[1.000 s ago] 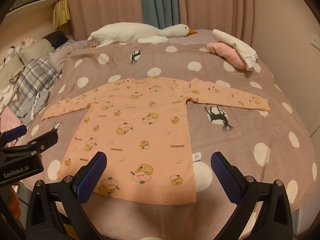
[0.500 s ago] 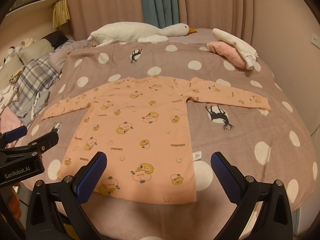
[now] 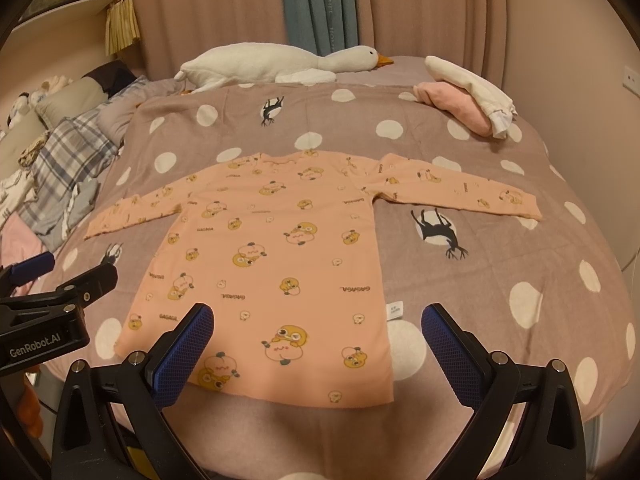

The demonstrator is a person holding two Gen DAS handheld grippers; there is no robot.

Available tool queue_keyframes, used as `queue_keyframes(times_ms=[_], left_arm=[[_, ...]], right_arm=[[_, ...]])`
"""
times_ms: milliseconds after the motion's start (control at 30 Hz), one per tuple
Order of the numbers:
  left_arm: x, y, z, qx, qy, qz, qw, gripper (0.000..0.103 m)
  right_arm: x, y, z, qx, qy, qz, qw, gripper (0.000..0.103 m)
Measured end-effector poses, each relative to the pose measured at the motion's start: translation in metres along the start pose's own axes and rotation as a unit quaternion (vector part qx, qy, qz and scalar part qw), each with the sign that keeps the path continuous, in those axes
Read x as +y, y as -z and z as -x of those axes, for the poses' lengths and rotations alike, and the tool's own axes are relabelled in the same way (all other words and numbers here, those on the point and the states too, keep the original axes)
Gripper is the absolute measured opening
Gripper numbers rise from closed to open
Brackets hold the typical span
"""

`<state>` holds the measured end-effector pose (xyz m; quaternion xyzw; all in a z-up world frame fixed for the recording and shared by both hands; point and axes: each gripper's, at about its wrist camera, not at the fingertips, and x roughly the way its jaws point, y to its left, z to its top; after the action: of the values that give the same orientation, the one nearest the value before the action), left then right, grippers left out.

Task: Fold small clothes
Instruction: 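Grasp a sleeve cuff with the right gripper and fold it across the shirt body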

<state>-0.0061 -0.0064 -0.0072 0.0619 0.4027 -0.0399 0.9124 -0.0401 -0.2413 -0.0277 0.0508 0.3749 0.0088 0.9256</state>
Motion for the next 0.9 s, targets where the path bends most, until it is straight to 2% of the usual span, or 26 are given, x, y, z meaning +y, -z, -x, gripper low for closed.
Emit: queue_keyframes(times_ms=[167, 267, 333, 367, 467, 600, 733, 800, 900], left_arm=[[0.002, 0.002, -0.004, 0.005, 0.005, 0.0, 1.0, 0.103], [0.005, 0.002, -0.011, 0.014, 0.02, 0.012, 0.9996, 0.103], [0.009, 0.004, -0.025, 0.032, 0.032, 0.024, 0.9987, 0.103], [0.01, 0.004, -0.033, 0.046, 0.04, 0.029, 0.9977, 0.103], [0.012, 0.011, -0.058, 0.085, 0.076, 0.049, 0.9923, 0.103], [0.015, 0.011, -0.081, 0.111, 0.123, 0.082, 0.9828, 0.103], [0.013, -0.005, -0.099, 0.126, 0.126, 0.098, 0.9791, 0.103], [0.009, -0.02, -0.101, 0.121, 0.14, 0.103, 0.9774, 0.103], [-0.003, -0.048, -0.094, 0.084, 0.157, 0.095, 0.9794, 0.103]], right_arm=[[-0.001, -0.001, -0.002, 0.001, -0.001, -0.002, 1.0, 0.103], [-0.005, 0.005, -0.006, 0.007, -0.025, -0.015, 1.0, 0.103], [-0.012, 0.014, -0.012, 0.02, -0.076, -0.044, 0.996, 0.103], [-0.02, 0.018, -0.021, 0.033, -0.116, -0.076, 0.99, 0.103], [-0.044, 0.033, -0.042, 0.054, -0.16, -0.14, 0.976, 0.103], [-0.087, 0.043, -0.061, 0.06, -0.158, -0.206, 0.964, 0.103], [-0.14, 0.037, -0.072, 0.036, -0.133, -0.26, 0.956, 0.103], [-0.166, 0.03, -0.077, 0.023, -0.124, -0.288, 0.949, 0.103], [-0.213, 0.018, -0.086, -0.005, -0.125, -0.337, 0.933, 0.103]])
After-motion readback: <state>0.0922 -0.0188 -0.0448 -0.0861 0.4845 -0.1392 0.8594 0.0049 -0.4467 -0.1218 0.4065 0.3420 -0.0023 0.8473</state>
